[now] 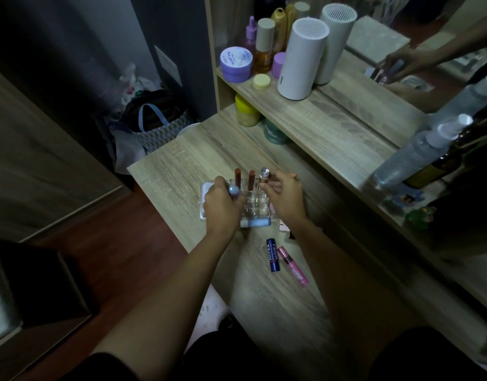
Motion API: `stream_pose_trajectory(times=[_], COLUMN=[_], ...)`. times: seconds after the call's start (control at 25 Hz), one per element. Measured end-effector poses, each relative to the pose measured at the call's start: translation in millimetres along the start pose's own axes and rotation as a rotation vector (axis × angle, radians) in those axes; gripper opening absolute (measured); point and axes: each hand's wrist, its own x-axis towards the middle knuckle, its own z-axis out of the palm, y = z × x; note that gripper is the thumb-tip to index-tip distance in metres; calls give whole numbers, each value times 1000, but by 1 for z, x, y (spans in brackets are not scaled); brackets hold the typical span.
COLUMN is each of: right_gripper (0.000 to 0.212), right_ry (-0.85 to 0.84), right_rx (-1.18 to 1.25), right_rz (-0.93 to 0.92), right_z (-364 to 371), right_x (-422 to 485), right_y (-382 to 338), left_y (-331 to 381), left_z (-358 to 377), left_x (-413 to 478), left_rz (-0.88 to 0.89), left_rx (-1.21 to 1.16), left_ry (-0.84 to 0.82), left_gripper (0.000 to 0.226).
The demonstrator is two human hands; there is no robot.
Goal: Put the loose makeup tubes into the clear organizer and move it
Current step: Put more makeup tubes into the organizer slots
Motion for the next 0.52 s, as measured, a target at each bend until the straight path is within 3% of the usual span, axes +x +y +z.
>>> stream_pose_trajectory(times=[0.52], right_gripper=[40], right_ry=[-53], right_rx=[-85], right_rz=[-43], right_z=[-7], right_x=[7], right_y=[-10], left_y=[-24], left_z=[-2], left_x=[10], left_rz=[-42], left_rx=[-98], left_ry=[-50], left_gripper=[20])
